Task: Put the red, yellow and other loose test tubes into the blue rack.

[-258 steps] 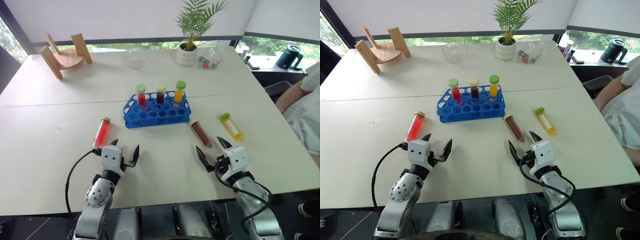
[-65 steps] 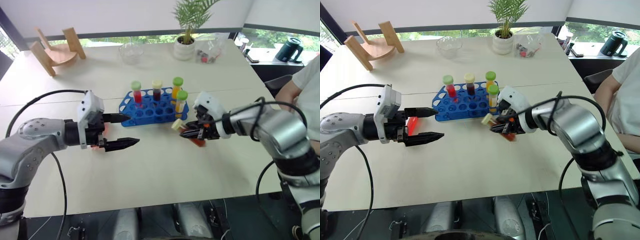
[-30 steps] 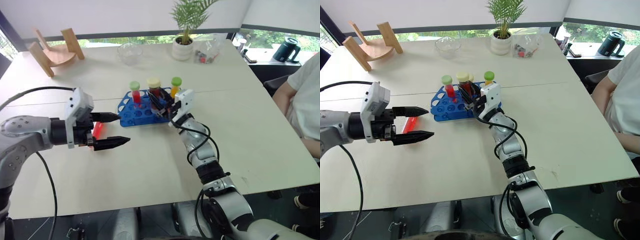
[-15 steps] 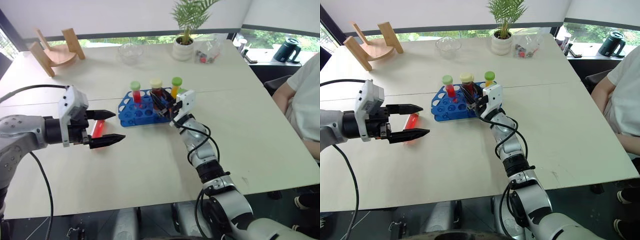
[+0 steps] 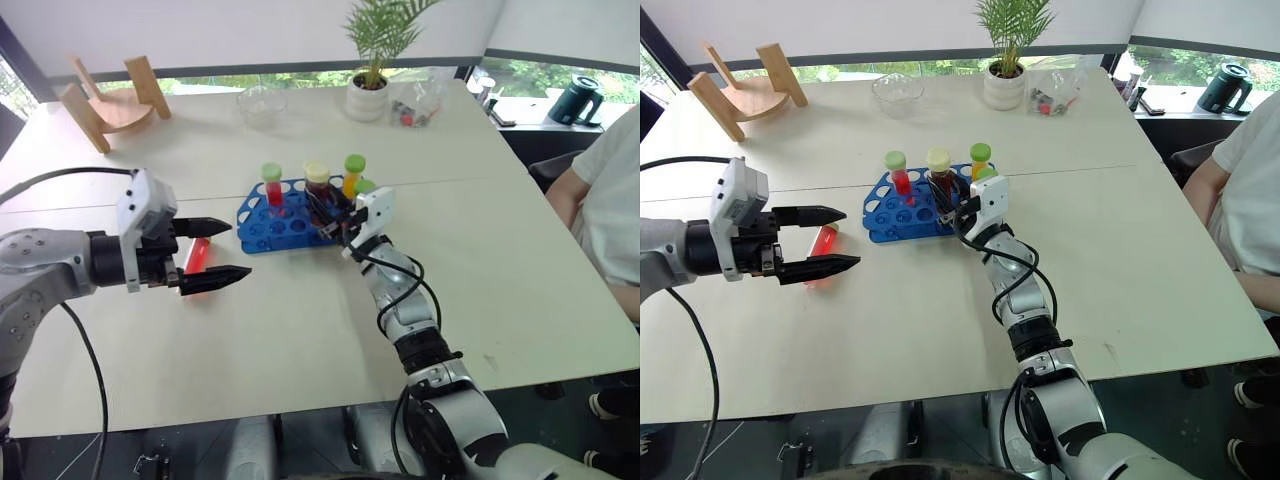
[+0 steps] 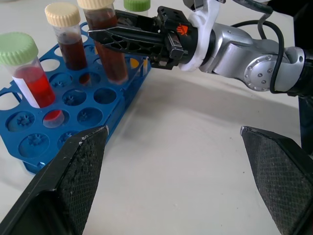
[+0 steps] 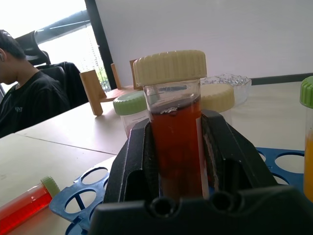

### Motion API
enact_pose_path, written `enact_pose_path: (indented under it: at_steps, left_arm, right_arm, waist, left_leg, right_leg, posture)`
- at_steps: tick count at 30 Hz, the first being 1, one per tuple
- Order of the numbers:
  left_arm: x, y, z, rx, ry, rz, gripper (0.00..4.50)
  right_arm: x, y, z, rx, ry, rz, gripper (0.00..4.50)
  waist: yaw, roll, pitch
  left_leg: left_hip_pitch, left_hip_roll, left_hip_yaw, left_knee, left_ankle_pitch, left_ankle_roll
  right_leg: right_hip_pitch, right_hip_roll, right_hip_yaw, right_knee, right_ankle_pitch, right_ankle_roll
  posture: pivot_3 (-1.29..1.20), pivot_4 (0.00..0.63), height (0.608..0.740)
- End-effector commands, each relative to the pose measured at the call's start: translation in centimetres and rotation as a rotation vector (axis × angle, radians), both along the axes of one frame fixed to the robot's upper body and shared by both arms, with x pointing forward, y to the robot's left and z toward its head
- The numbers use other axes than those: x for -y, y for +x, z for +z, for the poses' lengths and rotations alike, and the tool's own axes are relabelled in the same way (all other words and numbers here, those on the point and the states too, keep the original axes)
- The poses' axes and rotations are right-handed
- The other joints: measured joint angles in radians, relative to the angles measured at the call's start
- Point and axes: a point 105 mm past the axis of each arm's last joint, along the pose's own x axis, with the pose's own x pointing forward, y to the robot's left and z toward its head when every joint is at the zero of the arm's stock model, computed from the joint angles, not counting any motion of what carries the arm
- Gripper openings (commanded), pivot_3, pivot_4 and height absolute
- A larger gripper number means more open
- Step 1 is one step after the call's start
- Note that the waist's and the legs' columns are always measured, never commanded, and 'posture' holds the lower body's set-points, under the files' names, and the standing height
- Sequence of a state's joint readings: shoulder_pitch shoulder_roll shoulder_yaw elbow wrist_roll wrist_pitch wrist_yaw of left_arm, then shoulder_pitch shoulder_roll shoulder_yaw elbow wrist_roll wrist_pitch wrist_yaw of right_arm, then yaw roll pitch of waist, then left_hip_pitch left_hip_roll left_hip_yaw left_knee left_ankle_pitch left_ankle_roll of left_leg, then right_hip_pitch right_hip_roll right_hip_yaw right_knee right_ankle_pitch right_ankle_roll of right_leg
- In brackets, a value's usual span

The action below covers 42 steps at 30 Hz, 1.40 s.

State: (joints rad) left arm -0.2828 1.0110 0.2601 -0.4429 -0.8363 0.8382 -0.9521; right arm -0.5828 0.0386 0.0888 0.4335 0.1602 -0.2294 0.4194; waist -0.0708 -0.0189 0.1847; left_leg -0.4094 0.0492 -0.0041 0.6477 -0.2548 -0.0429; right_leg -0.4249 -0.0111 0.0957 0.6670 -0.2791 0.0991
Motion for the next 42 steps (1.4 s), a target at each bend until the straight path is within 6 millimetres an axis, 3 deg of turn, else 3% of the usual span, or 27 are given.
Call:
enact_pose_path:
  at_steps: [1,2,9,10,16,22,25,31,42]
  left_arm:
    - [0.2,0.0,0.9,0.049,-0.003,-0.008,4.5]
    - [0.2,0.0,0.9,0.049,-0.003,-0.007,4.5]
    - [0.0,1.0,0.6,0.069,-0.024,0.081,4.5]
    - [-0.1,1.4,0.5,0.077,-0.019,0.104,4.5]
    - [-1.9,4.1,0.0,0.109,0.063,0.296,4.5]
    - [-5.0,7.7,-0.9,-0.049,0.17,0.547,4.5]
    - [-6.8,9.2,-1.9,-0.137,0.227,0.663,4.5]
    - [-7.0,9.6,-4.3,-0.423,0.3,0.784,4.5]
    - [-6.3,9.3,-7.5,-0.591,0.338,0.86,4.5]
  right_arm:
    - [-0.2,-0.3,0.8,0.023,0.01,0.012,0.86]
    - [-0.3,-0.3,0.6,0.016,0.005,0.017,0.86]
    - [0.3,-0.9,-0.5,-0.033,-0.022,0.023,4.28]
    - [0.5,-1.1,-0.6,-0.037,-0.036,0.022,4.42]
    - [2.5,-4.5,-0.5,-0.112,-0.165,0.099,4.42]
    - [5.6,-10.6,2.4,-0.19,-0.395,0.443,4.42]
    - [7.2,-11.9,4.0,-0.16,-0.574,0.559,4.42]
    - [9.3,-11.8,7.7,-0.05,-0.824,0.681,4.42]
    - [9.2,-11.0,8.9,0.005,-0.865,0.666,4.42]
  waist:
    - [0.0,0.0,0.0]
    - [0.0,0.0,0.0]
    - [0.001,0.0,0.0]
    - [0.002,0.0,0.0]
    - [0.006,0.0,0.0]
    - [0.011,0.0,0.0]
    - [0.008,-0.001,0.0]
    - [0.005,-0.002,0.001]
    - [0.019,-0.002,0.001]
  left_leg:
    - [0.0,0.0,0.0,0.0,0.0,0.0]
    - [0.0,0.0,0.0,0.0,0.0,0.0]
    - [0.0,0.0,0.0,0.0,0.0,0.0]
    - [0.0,0.0,0.0,0.0,0.0,0.0]
    - [0.0,-0.001,0.0,0.001,0.0,0.0]
    - [0.0,-0.001,-0.001,0.002,0.0,0.0]
    - [0.001,-0.001,-0.001,0.002,0.0,0.0]
    - [0.0,-0.001,-0.002,0.001,0.0,0.001]
    - [-0.001,-0.001,-0.001,0.003,-0.001,0.002]
  right_leg:
    - [0.0,0.0,0.0,0.0,0.0,0.0]
    - [0.0,0.0,0.0,0.0,0.0,0.0]
    - [0.0,0.0,0.0,0.0,0.0,0.0]
    - [0.0,0.0,0.0,0.0,0.0,0.0]
    - [0.0,0.0,0.0,0.0,0.0,0.0]
    - [0.001,0.0,-0.001,0.0,0.0,0.0]
    - [0.002,0.0,0.0,0.0,0.0,0.001]
    - [0.002,0.001,-0.001,-0.001,0.0,0.001]
    - [0.0,0.0,-0.001,0.0,0.0,0.001]
  posture:
    - [0.0,0.15,0.74]
    - [0.0,0.15,0.74]
    - [0.0,0.15,0.74]
    - [0.0,0.15,0.74]
    - [0.0,0.15,0.74]
    - [0.0,0.15,0.74]
    - [0.0,0.15,0.74]
    - [0.0,0.15,0.74]
    - [0.0,0.15,0.74]
